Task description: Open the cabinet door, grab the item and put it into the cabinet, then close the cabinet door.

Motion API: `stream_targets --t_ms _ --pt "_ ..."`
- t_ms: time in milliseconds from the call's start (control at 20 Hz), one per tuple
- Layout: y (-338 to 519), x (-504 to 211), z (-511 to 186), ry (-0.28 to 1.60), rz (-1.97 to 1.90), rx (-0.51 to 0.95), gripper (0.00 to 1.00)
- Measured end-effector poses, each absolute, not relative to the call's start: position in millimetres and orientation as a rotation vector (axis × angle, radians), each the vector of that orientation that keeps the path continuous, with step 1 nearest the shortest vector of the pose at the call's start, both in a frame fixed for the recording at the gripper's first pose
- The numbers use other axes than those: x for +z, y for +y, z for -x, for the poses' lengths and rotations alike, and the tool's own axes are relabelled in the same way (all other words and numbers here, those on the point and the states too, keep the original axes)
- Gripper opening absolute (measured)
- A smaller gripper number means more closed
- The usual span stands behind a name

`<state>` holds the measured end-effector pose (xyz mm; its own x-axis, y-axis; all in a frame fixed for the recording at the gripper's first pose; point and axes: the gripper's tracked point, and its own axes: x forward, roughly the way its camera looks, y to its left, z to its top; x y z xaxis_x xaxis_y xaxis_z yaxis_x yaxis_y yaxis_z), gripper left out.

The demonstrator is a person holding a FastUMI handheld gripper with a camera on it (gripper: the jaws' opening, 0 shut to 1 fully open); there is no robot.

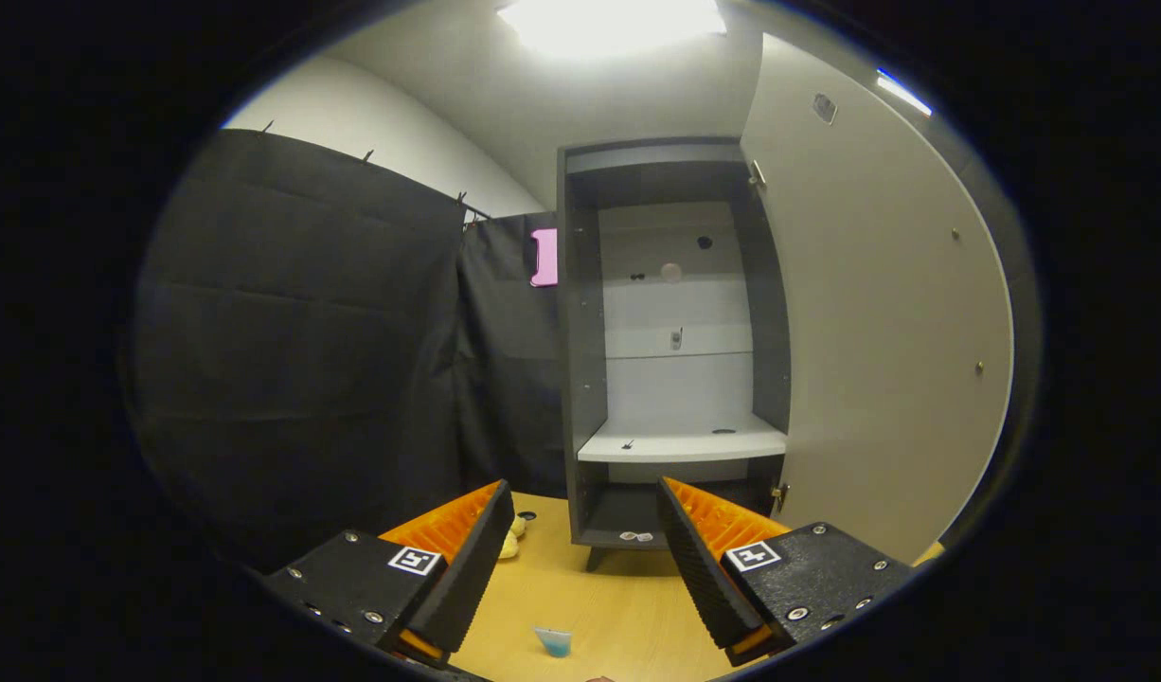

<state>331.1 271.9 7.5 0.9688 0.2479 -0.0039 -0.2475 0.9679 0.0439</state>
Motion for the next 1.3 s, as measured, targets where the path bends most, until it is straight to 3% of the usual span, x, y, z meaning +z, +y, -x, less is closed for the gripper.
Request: stream_targets --t_ms 1300 --pt "332 -268 -383 0.455 -0.037 0.24 0.92"
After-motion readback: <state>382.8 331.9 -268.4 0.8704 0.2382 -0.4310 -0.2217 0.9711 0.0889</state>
